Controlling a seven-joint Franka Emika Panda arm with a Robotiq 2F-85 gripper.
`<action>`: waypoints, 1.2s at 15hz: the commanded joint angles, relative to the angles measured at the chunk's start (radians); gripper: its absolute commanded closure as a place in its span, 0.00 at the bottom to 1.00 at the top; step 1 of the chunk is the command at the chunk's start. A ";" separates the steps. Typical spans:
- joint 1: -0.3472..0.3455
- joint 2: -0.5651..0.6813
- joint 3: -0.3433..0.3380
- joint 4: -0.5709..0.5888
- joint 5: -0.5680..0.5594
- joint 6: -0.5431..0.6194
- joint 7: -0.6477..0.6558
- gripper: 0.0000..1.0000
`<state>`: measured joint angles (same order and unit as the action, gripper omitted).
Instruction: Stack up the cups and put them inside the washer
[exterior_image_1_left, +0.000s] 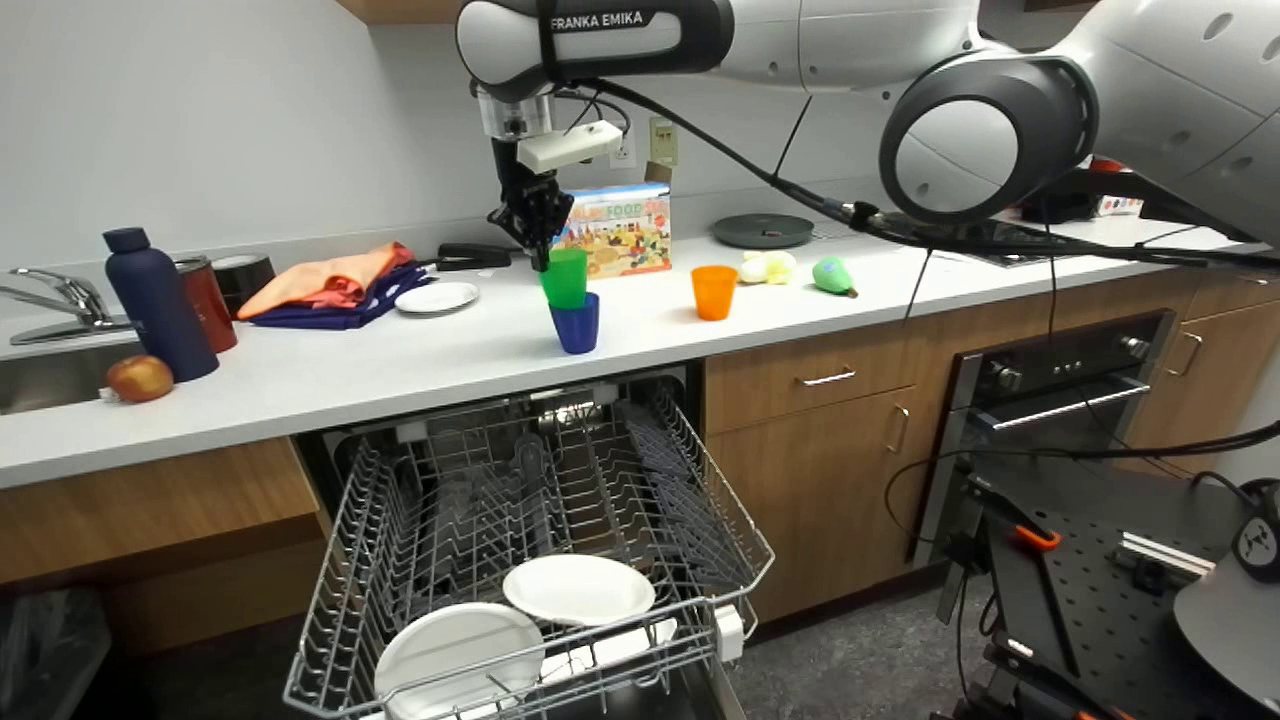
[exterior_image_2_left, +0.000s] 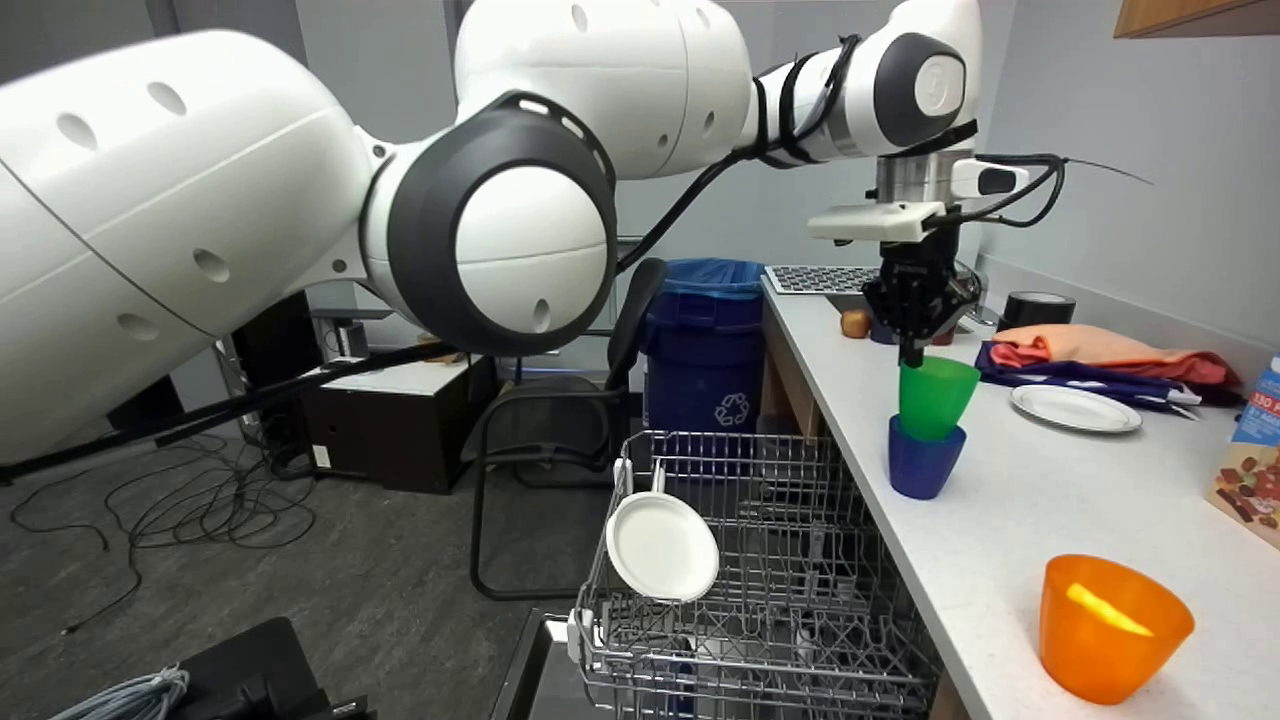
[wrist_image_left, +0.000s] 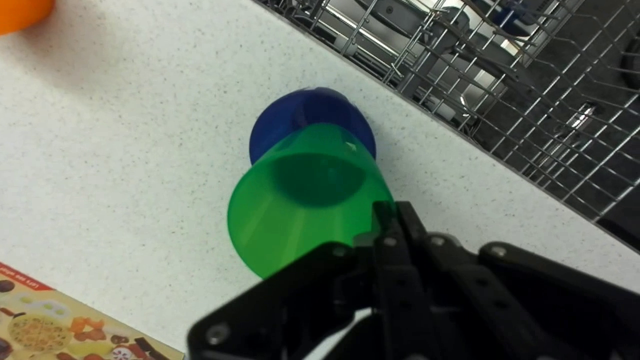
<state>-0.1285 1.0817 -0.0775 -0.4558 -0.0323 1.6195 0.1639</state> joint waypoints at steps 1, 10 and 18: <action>-0.007 0.026 0.018 0.030 0.021 0.026 -0.003 0.99; -0.009 0.017 0.026 0.024 0.018 0.018 -0.026 0.63; -0.013 -0.002 0.029 0.008 0.021 0.029 -0.034 0.01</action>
<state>-0.1324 1.0869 -0.0595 -0.4534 -0.0295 1.6449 0.1568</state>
